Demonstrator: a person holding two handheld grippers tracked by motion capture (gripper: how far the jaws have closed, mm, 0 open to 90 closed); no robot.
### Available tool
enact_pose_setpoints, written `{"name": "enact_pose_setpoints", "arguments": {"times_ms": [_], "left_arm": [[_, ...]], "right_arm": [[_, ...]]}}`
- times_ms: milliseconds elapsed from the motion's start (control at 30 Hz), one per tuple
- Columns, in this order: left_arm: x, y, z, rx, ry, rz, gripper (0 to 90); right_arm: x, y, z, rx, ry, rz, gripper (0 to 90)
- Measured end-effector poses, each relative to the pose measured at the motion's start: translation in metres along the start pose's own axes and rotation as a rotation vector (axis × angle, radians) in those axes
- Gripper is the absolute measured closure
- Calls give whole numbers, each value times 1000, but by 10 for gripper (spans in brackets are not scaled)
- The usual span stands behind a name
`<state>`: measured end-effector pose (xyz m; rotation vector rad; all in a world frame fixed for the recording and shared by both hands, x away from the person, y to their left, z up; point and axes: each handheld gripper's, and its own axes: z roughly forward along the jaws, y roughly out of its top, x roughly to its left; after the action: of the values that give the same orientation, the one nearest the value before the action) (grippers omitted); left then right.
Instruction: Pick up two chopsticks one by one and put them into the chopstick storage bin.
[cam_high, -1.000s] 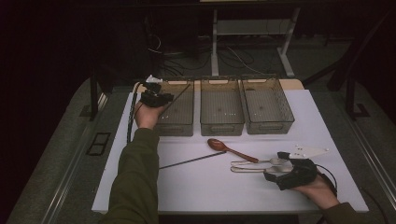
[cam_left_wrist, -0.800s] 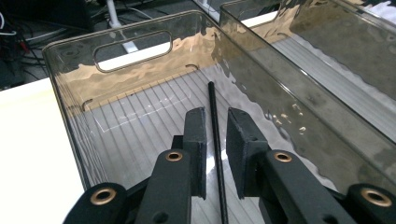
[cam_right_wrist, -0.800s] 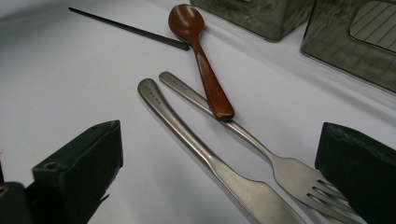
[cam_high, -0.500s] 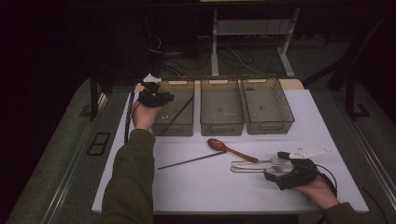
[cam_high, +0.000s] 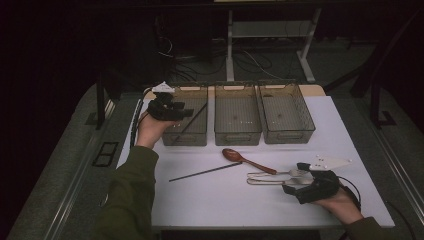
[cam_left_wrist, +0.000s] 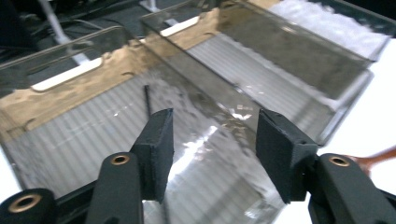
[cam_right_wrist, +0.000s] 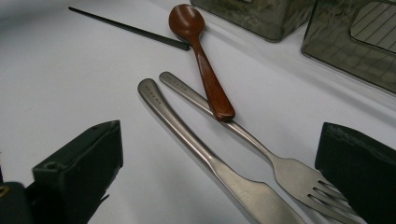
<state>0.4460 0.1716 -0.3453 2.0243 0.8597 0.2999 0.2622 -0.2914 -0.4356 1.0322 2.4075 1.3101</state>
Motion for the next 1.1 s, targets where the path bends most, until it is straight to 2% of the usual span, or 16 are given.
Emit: {"name": "enact_pose_setpoints", "arguments": {"times_ms": [367, 400, 733, 900, 1100], "left_arm": [[-31, -18, -13, -17, -82, 58, 365], [-35, -20, -13, -8, -88, 67, 349], [-64, -41, -17, -27, -131, 120, 309], [-75, -53, -19, -41, -146, 127, 309], [-84, -68, -22, -32, -172, 135, 315]], "right_arm": [[0, 0, 0, -3, -3, -3, 5], [0, 0, 0, -3, -2, -3, 5], [1, 0, 0, -9, -5, 0, 4], [1, 0, 0, -10, -4, -1, 4], [1, 0, 0, -14, -4, -3, 4]]}}
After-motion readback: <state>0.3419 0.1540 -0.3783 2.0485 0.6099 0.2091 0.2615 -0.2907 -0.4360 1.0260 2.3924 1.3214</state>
